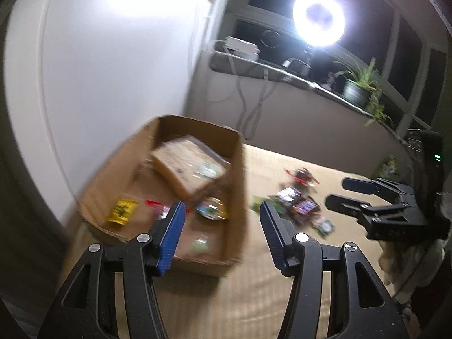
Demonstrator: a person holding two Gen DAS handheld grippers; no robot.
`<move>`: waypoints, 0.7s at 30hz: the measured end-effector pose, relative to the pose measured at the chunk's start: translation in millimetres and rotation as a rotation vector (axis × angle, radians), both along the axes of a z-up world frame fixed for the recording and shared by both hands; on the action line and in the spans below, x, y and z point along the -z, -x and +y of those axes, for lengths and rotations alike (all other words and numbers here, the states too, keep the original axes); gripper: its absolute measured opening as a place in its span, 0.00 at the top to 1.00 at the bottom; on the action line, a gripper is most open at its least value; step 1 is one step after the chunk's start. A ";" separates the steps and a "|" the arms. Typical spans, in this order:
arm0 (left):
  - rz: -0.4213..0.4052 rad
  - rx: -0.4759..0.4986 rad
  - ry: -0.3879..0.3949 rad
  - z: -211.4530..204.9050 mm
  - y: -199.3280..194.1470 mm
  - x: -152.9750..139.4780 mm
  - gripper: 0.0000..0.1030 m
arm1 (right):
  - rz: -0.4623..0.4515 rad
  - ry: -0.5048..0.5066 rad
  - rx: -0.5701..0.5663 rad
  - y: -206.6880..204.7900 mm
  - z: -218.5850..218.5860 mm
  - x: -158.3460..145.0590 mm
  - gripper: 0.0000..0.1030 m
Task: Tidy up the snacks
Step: 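Withdraw both tools from the box back over the snacks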
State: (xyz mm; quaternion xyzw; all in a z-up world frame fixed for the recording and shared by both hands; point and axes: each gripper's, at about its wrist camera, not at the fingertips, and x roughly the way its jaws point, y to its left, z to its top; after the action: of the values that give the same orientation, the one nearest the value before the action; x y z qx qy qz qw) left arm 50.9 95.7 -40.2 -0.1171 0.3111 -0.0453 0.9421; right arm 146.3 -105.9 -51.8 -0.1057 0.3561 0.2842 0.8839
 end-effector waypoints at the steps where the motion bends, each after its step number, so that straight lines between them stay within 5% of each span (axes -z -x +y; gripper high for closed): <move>1: 0.001 0.010 0.000 -6.0 0.3 -0.2 0.46 | 0.004 0.004 0.008 -0.2 -6.1 1.7 0.21; 12: 0.108 0.168 0.013 -80.0 4.8 29.6 0.41 | 0.040 0.100 0.039 4.6 -52.9 34.4 0.21; 21: 0.210 0.189 -0.043 -117.7 -5.6 66.8 0.38 | 0.109 0.137 0.016 -10.1 -53.8 65.2 0.21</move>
State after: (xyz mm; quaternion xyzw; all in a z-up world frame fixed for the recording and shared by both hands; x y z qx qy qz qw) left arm 56.5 -22.0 -106.9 -0.0712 0.4187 -0.1146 0.8981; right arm 156.4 -159.7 -117.0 -0.1473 0.4230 0.2574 0.8562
